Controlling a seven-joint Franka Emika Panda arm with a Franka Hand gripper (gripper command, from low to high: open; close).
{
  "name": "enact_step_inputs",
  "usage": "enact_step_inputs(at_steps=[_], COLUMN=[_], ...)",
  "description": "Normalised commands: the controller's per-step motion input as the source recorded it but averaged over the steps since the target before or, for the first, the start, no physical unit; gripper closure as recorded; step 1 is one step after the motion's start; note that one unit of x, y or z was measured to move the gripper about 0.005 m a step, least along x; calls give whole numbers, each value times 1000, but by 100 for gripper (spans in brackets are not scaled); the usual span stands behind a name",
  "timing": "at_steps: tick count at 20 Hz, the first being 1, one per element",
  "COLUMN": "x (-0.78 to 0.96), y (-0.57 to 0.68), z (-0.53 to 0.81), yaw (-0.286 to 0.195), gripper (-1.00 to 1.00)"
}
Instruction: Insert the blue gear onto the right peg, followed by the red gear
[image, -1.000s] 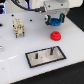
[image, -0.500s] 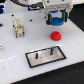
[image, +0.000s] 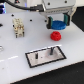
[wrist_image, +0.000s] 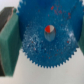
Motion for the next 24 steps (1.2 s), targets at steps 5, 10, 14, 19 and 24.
enact_step_inputs(at_steps=[5, 10, 14, 19, 24], x=[867, 722, 498, 286, 154], y=[-204, -228, -247, -186, -130], z=[143, 31, -23, -105, -112], yaw=[0, 0, 0, 0, 0], gripper=[100, 100, 100, 100, 100])
